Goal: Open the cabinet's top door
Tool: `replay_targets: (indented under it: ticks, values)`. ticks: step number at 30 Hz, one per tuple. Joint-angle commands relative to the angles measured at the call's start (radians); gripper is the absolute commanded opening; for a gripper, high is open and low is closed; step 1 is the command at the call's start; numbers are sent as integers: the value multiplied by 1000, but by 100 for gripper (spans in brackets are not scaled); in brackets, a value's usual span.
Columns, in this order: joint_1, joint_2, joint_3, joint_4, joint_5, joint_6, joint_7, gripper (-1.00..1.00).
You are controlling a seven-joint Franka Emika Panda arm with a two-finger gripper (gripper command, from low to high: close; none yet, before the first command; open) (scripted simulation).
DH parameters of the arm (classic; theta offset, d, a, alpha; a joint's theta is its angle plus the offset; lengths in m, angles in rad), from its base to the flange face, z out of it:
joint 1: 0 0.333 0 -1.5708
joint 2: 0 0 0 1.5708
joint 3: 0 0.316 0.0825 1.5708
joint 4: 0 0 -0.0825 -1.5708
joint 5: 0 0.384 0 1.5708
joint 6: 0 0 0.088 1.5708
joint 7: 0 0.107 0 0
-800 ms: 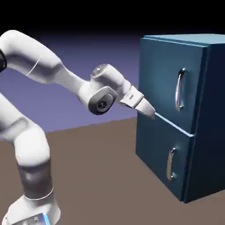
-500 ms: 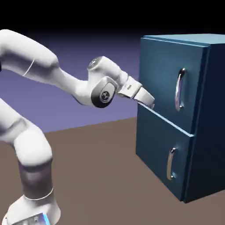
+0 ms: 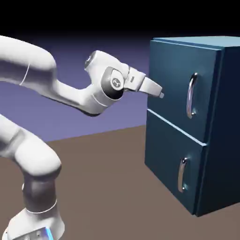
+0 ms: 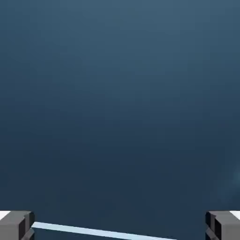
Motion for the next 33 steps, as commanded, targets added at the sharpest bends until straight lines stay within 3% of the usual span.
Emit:
replay_targets:
  ticks: [1,33]
  values:
    - [13,-7,-16,6,-44,-2,32,100]
    - [433,-230,-522,187,-1435,-75,1044,100]
